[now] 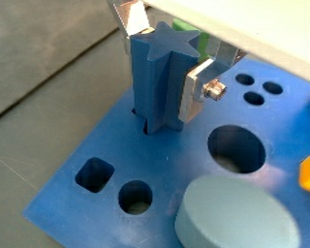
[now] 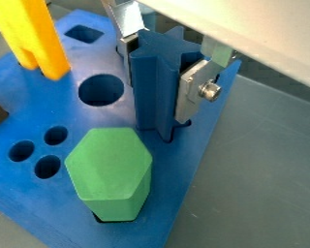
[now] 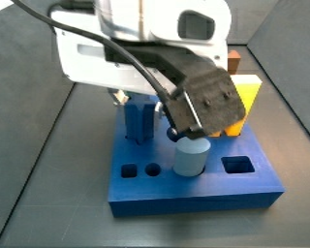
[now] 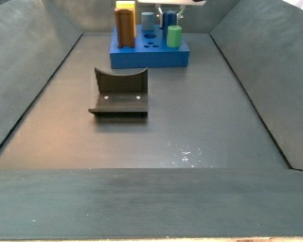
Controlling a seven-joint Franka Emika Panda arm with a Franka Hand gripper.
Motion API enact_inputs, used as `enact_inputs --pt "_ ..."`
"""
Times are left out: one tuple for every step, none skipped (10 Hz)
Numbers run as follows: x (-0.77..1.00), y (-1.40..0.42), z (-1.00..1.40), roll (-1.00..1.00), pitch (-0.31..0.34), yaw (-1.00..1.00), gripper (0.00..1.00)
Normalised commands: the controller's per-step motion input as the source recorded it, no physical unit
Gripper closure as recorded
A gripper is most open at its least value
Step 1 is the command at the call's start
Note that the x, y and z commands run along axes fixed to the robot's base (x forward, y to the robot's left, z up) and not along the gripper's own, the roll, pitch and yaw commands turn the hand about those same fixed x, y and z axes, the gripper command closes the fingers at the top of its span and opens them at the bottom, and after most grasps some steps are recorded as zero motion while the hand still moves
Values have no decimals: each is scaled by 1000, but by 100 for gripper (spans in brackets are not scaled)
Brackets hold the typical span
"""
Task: Pick up the star object. Move up. Move to above the board. Insert the star object.
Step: Insert the star object.
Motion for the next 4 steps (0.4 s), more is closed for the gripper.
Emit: enact_inputs --pt "326 0 -1000 0 0 -103 100" --pt "297 194 -597 -207 -163 -60 100" --pt "140 237 -269 -186 -93 -143 100" --pt "0 0 0 0 0 0 100"
